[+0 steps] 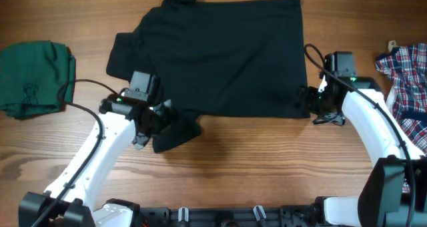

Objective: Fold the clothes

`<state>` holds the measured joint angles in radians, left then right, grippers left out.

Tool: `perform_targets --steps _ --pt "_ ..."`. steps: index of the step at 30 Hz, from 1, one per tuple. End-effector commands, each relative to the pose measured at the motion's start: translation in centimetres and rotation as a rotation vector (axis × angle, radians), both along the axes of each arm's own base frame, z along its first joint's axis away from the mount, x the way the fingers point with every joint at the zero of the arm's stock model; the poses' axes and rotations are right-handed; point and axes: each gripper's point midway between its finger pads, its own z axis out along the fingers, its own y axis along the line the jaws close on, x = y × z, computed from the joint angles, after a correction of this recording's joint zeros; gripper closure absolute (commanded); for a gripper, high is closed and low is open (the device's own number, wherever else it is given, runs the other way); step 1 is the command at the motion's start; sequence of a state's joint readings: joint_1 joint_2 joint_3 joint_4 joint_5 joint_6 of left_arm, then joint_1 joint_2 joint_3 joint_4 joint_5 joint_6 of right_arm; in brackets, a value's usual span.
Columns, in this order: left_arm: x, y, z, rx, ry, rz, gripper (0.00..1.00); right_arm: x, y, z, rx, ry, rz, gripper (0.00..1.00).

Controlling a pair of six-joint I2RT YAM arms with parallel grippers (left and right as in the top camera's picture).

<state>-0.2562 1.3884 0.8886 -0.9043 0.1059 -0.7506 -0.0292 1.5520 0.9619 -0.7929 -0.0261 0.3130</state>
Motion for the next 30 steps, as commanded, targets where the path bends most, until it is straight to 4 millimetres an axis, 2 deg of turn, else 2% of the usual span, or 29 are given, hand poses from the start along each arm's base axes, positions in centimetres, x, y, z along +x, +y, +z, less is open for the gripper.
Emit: perform_targets --steps 1,3,7,11,16,18,21,22,25,27,29,30 --pt "-0.6 -0.2 -0.7 -0.007 0.015 0.003 0.0 0.0 0.5 -1.3 0.027 -0.029 0.041 0.0" --pt "-0.1 -0.3 -0.7 -0.01 -0.007 0.003 0.0 0.4 0.5 -1.8 0.025 -0.052 0.041 0.02" --pt "0.4 -0.4 -0.6 -0.015 -0.026 0.003 0.0 1.1 0.5 -2.7 0.027 -0.057 0.04 0.14" --pt "0.5 -0.4 -0.6 -0.016 -0.03 0.003 0.0 0.5 0.5 -4.6 0.032 0.007 0.017 0.19" --pt "0.5 -0.4 -0.6 -0.016 -0.03 0.003 0.0 0.2 1.1 -5.7 0.081 0.044 -0.044 0.27" --pt "0.5 -0.4 -0.6 -0.016 -0.03 0.003 0.0 0.3 2.0 -5.9 0.138 0.053 -0.087 0.29" --pt "0.5 -0.4 -0.6 -0.016 -0.029 0.003 0.0 0.3 2.2 -5.9 0.163 0.059 -0.166 0.37" --pt "0.5 -0.4 -0.6 -0.016 -0.03 0.003 0.0 0.3 2.7 -5.8 0.19 0.06 -0.161 0.4" --pt "0.5 -0.4 -0.6 -0.016 -0.03 0.003 0.0 0.4 3.1 -5.7 0.215 0.06 -0.155 0.42" --pt "0.5 -0.4 -0.6 -0.016 -0.03 0.003 0.0 0.4 3.1 -5.7 0.215 0.06 -0.153 0.55" --pt "0.4 -0.4 -0.6 -0.016 -0.029 0.003 0.0 0.3 3.1 -5.7 0.214 0.06 -0.152 0.77" --pt "0.4 -0.4 -0.6 -0.016 -0.029 0.003 0.01 0.3 3.0 -5.7 0.211 0.06 -0.153 0.81"
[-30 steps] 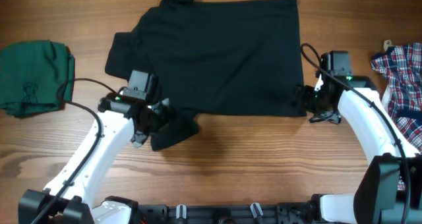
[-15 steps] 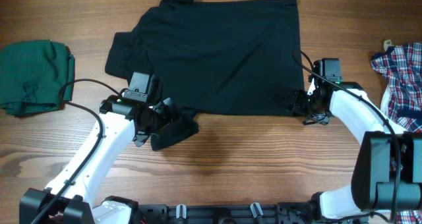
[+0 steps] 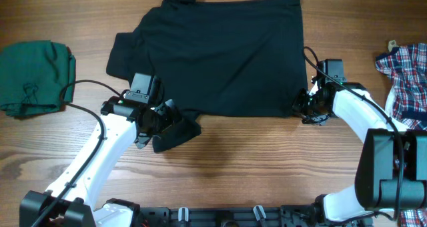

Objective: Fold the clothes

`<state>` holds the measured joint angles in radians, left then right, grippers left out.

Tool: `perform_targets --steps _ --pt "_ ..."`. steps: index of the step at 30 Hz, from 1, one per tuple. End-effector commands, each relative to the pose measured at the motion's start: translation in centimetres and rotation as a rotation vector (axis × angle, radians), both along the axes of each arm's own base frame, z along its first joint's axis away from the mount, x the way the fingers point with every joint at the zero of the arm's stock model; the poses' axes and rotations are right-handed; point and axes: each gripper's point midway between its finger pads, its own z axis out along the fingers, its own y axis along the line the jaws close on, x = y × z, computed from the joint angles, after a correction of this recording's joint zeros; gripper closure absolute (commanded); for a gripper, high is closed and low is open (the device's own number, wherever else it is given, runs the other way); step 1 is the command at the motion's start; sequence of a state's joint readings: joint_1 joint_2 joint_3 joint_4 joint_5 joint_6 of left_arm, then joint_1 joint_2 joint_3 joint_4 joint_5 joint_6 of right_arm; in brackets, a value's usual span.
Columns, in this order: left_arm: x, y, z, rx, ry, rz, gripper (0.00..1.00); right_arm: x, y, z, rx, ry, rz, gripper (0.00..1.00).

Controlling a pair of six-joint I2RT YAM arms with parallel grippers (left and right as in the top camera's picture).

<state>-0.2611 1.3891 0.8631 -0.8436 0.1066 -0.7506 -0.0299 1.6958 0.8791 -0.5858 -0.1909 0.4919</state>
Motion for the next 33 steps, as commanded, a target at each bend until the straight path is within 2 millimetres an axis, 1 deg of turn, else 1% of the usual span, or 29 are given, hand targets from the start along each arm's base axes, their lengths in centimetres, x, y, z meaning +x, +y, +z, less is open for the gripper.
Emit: perform_targets --steps 1,2,3,6,7,9,10,12,15,19,22,23,25,26,29,30,31,33 --pt "-0.2 -0.1 -0.1 -0.006 0.008 0.008 0.02 -0.5 0.2 -0.7 0.014 0.029 -0.004 0.84" --pt "-0.4 -0.1 -0.1 -0.003 0.011 0.001 0.02 -0.5 0.2 -0.7 0.014 0.029 -0.003 0.87" --pt "-0.5 -0.1 -0.1 -0.001 0.011 -0.027 0.03 -0.5 0.2 -0.7 0.013 0.028 -0.003 0.88" --pt "-0.8 0.0 -0.2 0.009 0.021 -0.066 0.1 -0.5 -0.4 -0.8 -0.021 0.028 -0.005 0.87" --pt "-1.1 0.1 -0.3 0.012 0.034 -0.066 0.1 -0.5 -0.5 -0.8 -0.029 0.027 -0.007 0.87" --pt "-2.0 0.4 -0.8 0.024 0.067 -0.066 0.05 -0.3 -0.6 -0.8 -0.034 0.02 -0.004 0.87" --pt "-2.4 0.6 -1.2 0.035 0.078 -0.064 0.03 -0.2 -0.6 -0.8 -0.034 0.015 -0.004 0.87" --pt "-2.7 1.4 -1.9 0.074 0.083 -0.059 0.03 0.1 -0.6 -0.7 -0.037 0.0 0.014 0.87" --pt "-2.8 2.0 -3.2 0.107 0.063 -0.053 0.03 0.1 -0.6 -0.7 -0.037 -0.002 0.014 0.86" --pt "-3.6 2.2 -5.6 0.098 0.048 -0.053 0.04 0.2 -0.6 -0.7 -0.037 -0.006 0.014 0.85" --pt "-4.2 1.9 -6.7 0.073 0.051 -0.058 0.04 0.4 -0.6 -0.7 -0.037 -0.012 0.013 0.83" --pt "-4.0 1.8 -6.7 0.066 0.043 -0.058 0.09 0.4 -0.6 -0.7 -0.037 -0.012 0.013 0.81" --pt "-3.8 1.4 -6.6 0.048 0.034 -0.06 0.25 0.4 -0.6 -0.7 -0.037 -0.012 0.013 0.8" --pt "-3.6 0.9 -6.5 0.02 0.027 -0.064 0.33 0.4 -0.6 -0.7 -0.037 -0.012 0.013 0.8" --pt "-3.3 0.5 -6.4 -0.001 0.013 -0.068 0.41 0.4 -0.6 -0.7 -0.037 -0.011 0.013 0.8" --pt "-3.3 0.5 -6.4 -0.001 0.013 -0.068 0.56 0.4 -0.6 -0.7 -0.037 -0.011 0.013 0.8" --pt "-3.3 0.5 -6.4 -0.001 0.013 -0.068 0.73 0.4 -0.6 -0.7 -0.037 -0.011 0.013 0.8" --pt "-3.3 0.5 -6.4 -0.001 0.013 -0.068 0.96 0.4 -0.6 -0.7 -0.037 -0.011 0.013 0.79"
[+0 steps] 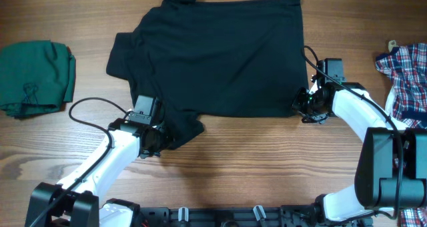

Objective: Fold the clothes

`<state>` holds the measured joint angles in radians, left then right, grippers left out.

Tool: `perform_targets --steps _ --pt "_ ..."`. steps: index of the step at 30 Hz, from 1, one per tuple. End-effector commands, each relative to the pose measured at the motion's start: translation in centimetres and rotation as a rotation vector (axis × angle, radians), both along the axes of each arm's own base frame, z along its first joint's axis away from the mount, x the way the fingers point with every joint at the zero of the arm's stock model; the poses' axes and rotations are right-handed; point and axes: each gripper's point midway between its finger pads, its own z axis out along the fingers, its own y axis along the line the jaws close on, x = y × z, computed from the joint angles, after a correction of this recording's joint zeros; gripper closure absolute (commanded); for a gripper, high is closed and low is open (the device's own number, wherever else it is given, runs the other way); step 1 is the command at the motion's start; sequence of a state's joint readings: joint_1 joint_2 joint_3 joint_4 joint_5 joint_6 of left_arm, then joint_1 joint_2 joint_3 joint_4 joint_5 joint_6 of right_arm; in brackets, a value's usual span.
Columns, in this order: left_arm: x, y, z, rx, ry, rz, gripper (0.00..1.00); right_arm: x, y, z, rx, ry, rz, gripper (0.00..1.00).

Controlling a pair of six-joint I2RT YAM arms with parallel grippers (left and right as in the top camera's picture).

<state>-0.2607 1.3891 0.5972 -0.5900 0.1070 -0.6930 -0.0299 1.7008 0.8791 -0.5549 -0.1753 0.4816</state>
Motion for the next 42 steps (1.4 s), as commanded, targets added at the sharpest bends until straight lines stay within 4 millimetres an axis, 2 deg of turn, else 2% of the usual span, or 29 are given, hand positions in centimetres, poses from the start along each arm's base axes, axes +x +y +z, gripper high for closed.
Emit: perform_targets --steps 1,5,11,12,16,22,27,29,32,36,39,41,42 --pt "-0.4 -0.3 -0.2 -0.013 0.009 -0.012 0.96 -0.3 -0.3 -0.6 -0.019 0.016 0.006 0.79" --pt "0.3 -0.5 1.0 -0.023 -0.013 -0.013 0.96 -0.3 -0.3 -0.6 -0.019 0.016 0.006 0.79" --pt "3.9 -1.6 7.3 -0.065 -0.161 -0.015 0.96 0.0 -0.4 -0.6 -0.02 0.003 0.006 0.79" --pt "4.3 -1.7 7.8 -0.069 -0.175 -0.015 0.96 0.0 -0.4 -0.6 -0.02 0.003 0.006 0.79" --pt "5.5 -1.2 8.3 -0.078 -0.221 0.011 0.96 0.1 -0.4 -0.6 -0.02 0.0 0.006 0.79" --pt "8.8 1.1 9.6 -0.09 -0.338 0.104 0.96 0.6 -0.4 -0.4 -0.025 -0.027 0.031 0.8" --pt "10.9 1.1 10.7 -0.106 -0.431 0.109 0.84 1.2 -0.4 -0.3 -0.027 -0.053 0.031 0.8" --pt "11.6 1.2 10.5 -0.095 -0.444 0.115 0.8 1.3 -0.4 -0.3 -0.027 -0.057 0.031 0.8" --pt "12.4 1.8 9.2 -0.054 -0.436 0.132 0.79 1.3 -0.4 -0.3 -0.027 -0.057 0.031 0.8" --pt "12.3 1.6 8.3 -0.009 -0.43 -0.003 0.8 1.3 -0.4 -0.3 -0.027 -0.057 0.031 0.8" --pt "9.7 0.4 7.1 -0.047 -0.332 -0.137 0.8 1.3 -0.4 -0.3 -0.026 -0.057 0.031 0.8" --pt "8.1 -0.8 6.7 -0.075 -0.285 -0.234 0.89 1.5 -0.4 -0.2 -0.027 -0.063 0.031 0.8" --pt "7.4 -1.7 6.5 -0.067 -0.272 -0.302 0.89 1.5 -0.4 -0.2 -0.027 -0.066 0.03 0.8"
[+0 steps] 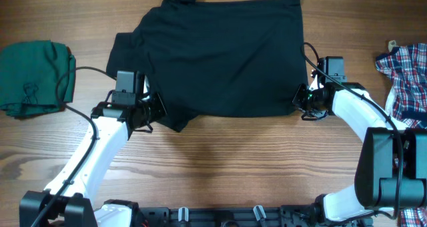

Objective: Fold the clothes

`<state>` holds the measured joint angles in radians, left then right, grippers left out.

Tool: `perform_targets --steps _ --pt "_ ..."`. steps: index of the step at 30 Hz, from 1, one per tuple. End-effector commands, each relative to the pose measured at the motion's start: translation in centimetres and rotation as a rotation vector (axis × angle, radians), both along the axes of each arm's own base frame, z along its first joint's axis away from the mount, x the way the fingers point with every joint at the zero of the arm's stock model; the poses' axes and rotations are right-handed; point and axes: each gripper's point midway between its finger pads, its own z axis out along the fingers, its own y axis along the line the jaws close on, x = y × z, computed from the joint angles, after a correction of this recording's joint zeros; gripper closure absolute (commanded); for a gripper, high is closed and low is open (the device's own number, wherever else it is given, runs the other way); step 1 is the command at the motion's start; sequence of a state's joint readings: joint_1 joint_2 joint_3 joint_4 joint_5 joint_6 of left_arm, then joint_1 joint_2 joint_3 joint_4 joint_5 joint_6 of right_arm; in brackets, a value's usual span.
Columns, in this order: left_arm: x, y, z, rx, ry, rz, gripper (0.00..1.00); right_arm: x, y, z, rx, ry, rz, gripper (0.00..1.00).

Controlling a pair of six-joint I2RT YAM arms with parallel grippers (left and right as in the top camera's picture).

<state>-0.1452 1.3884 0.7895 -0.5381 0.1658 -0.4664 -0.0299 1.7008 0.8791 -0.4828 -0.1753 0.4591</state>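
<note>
A black shirt (220,53) lies spread flat on the wooden table, collar to the left and hem to the right. Its near-left sleeve (179,120) is bunched against the body's near edge. My left gripper (152,111) is at that sleeve and appears shut on its cloth. My right gripper (300,108) sits at the shirt's near-right hem corner, its fingers merging with the dark cloth, apparently shut on it.
A folded green garment (33,77) lies at the far left. A plaid garment (407,80) is heaped at the right edge. A small black object sits at the far edge above the shirt. Bare wood lies in front of the shirt.
My left gripper has moved away from the near edge and to the left. The sleeve came with it and now lies closer against the shirt's body. The right arm has not moved.
At first the left gripper held the sleeve pulled out toward the near side, and the right gripper stood just off the hem corner. The right gripper then reached the corner and stayed there. The left gripper dropped nearer, and now sits by the shirt's left side with the sleeve tucked in.
</note>
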Motion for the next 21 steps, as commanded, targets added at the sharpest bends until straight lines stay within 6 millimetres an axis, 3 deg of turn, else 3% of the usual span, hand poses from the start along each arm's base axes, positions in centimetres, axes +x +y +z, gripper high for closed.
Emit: perform_targets --steps 1,4,5,6,13,16,19,21 --pt "-1.7 -3.8 0.0 0.03 -0.006 -0.283 0.83 -0.1 -0.3 -0.6 -0.02 0.008 0.008 0.8" --pt "-2.9 -6.0 -0.6 0.194 -0.03 -0.394 0.8 -0.1 -0.3 -0.6 -0.02 0.008 0.009 0.8" --pt "-3.2 -6.4 -0.9 0.287 -0.052 -0.457 0.75 -0.1 -0.3 -0.6 -0.02 0.007 0.009 0.8" --pt "-3.4 -6.8 -1.2 0.356 -0.064 -0.501 0.63 -0.1 -0.3 -0.6 -0.02 0.008 0.009 0.8" --pt "-2.6 -6.1 -5.5 0.529 -0.008 -0.607 0.62 -0.2 -0.3 -0.6 -0.027 0.007 0.033 0.8" --pt "-2.2 -5.7 -5.4 0.555 -0.017 -0.595 0.65 -0.1 -0.3 -0.6 -0.027 0.002 0.033 0.8" --pt "-2.1 -5.4 -5.3 0.578 -0.021 -0.587 0.84 0.0 -0.3 -0.6 -0.027 0.0 0.033 0.8" --pt "-2.1 -5.4 -5.3 0.578 -0.021 -0.586 0.82 0.0 -0.3 -0.6 -0.027 0.0 0.033 0.8"
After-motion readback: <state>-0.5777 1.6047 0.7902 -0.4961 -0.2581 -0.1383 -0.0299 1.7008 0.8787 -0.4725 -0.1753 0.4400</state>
